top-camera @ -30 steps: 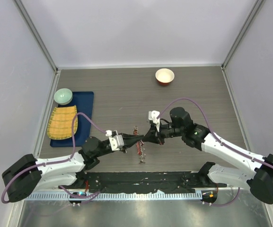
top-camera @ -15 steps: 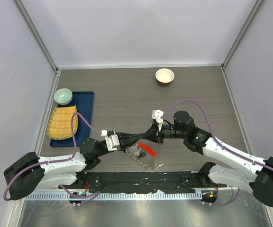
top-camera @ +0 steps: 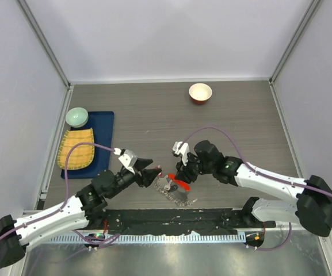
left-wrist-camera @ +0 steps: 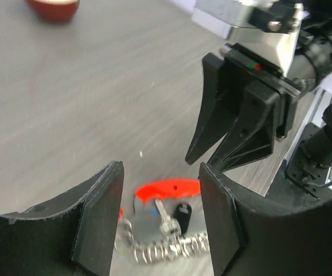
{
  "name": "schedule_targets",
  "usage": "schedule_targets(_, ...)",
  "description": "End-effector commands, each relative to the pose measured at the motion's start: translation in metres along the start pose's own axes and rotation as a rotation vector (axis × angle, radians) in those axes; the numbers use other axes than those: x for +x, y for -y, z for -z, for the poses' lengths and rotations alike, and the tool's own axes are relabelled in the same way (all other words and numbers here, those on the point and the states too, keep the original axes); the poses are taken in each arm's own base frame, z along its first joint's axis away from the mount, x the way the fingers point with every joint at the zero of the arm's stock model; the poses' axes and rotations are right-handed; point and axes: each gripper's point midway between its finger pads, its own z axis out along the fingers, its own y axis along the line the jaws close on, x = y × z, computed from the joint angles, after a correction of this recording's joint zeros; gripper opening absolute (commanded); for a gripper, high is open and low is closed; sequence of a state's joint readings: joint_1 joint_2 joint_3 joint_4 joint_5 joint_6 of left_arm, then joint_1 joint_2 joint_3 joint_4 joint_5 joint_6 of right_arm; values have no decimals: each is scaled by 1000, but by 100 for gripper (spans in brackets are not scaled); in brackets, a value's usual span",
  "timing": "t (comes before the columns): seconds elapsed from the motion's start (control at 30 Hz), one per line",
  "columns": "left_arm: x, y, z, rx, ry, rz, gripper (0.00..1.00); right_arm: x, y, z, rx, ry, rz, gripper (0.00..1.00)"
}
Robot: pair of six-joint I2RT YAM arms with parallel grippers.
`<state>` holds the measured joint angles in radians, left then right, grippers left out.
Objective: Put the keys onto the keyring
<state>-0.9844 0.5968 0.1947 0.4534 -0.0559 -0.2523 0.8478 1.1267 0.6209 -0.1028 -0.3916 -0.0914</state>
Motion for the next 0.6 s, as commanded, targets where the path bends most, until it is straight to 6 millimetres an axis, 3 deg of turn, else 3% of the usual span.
schedule_targets(0.0, 49, -16, 23, -187, -253, 247, 59, -10, 3, -17, 52, -9, -12, 37)
schedule_targets(0.13, 74, 0, 33, -198, -372, 439, 59, 4, -5, -34, 53, -78, 2, 39)
schedule_targets(0.27, 90, 10, 39, -207, -444, 474, 58, 13, -3, -49, 82, -99, 1, 39)
schedule_targets(0.43, 96, 13, 41, -238, -474, 461, 58, 45, 15, -62, 164, -193, -41, 39)
schedule_targets(0.57, 95, 9, 39, -281, -483, 458, 56, 47, 38, -67, 263, -173, -80, 39)
